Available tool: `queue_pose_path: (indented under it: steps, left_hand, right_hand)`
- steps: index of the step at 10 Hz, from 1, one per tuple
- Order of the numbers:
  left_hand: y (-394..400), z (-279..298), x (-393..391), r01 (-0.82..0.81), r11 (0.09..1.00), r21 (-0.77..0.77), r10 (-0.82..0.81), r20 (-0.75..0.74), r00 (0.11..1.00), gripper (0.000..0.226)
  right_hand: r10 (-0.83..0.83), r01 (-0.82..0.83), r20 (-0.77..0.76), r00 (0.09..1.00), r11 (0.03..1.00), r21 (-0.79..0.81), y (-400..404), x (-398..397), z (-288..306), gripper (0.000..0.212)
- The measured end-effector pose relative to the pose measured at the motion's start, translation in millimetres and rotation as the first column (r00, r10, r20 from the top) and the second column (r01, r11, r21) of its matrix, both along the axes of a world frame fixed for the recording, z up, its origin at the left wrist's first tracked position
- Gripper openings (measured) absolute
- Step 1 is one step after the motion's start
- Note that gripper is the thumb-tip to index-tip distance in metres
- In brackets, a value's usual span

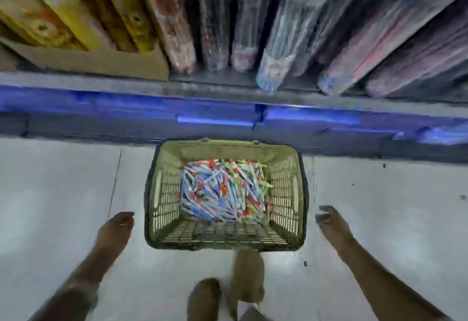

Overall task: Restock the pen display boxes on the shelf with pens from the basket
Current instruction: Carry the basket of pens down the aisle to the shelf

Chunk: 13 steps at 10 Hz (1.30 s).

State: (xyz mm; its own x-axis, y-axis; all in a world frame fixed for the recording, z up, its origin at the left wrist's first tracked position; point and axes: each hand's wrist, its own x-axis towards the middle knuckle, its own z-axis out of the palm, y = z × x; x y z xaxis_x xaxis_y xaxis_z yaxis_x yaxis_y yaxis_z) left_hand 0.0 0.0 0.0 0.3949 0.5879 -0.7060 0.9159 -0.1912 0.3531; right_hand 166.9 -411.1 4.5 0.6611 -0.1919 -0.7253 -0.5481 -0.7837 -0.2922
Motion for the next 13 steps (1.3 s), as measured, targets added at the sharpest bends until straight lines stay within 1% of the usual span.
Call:
queue_pose_path:
  steps: [1,2,3,4,5,6,7,8,9,10,11,12,13]
  left_hand:
    - [3,-55,30,-0.036,0.999,0.018,0.035,0.035,0.999,0.034]
    - [2,-90,48,-0.035,0.997,0.074,0.03,0.065,0.997,0.022]
    - [5,-105,56,-0.085,0.981,0.173,0.065,0.115,0.991,0.01]
    - [11,-110,57,-0.163,0.974,0.156,0.144,0.126,0.982,0.012]
    - [13,-94,48,-0.159,0.981,0.111,0.148,0.102,0.984,0.008]
    - [4,-43,39,-0.135,0.987,0.091,0.125,0.112,0.986,0.011]
    - [-13,36,34,-0.074,0.994,0.078,0.063,0.127,0.99,0.015]
    - [-37,127,22,-0.045,0.997,0.062,0.037,0.131,0.991,0.019]
    - [-67,213,12,-0.003,1.0,0.029,-0.002,0.147,0.989,0.027]
    - [-100,287,22,0.096,0.995,-0.004,-0.094,0.157,0.983,0.023]
    - [-145,343,45,0.257,0.966,-0.027,-0.246,0.206,0.947,0.022]
    - [-205,378,76,0.431,0.902,-0.006,-0.416,0.257,0.873,0.036]
    - [-282,403,113,0.545,0.838,0.04,-0.532,0.284,0.797,0.025]
  right_hand:
    - [-0.098,0.095,0.069,0.993,0.995,0.039,1,21,-59,0.04]
    - [-0.127,0.122,0.07,0.989,0.99,0.072,4,28,-106,0.021]
    - [-0.239,0.23,0.114,0.964,0.97,0.082,6,32,-121,0.004]
    - [-0.366,0.35,0.101,0.925,0.925,0.148,7,31,-120,0.012]
    - [-0.355,0.342,0.074,0.932,0.929,0.143,2,26,-96,0.021]
    - [-0.346,0.333,0.072,0.936,0.932,0.144,-11,12,-40,0.025]
    - [-0.369,0.355,0.078,0.926,0.922,0.151,-30,-9,47,0.019]
    - [-0.42,0.402,0.091,0.903,0.901,0.161,-58,-37,145,0.017]
    - [-0.514,0.493,0.109,0.851,0.853,0.174,-92,-74,236,0.015]
    - [-0.645,0.611,0.134,0.752,0.759,0.224,-127,-112,306,0.009]
    - [-0.79,0.75,0.137,0.598,0.612,0.252,-167,-146,354,0.009]
    - [-0.909,0.858,0.102,0.405,0.416,0.302,-217,-175,378,0.026]
    - [-0.968,0.918,0.077,0.237,0.25,0.308,-274,-197,391,0.03]
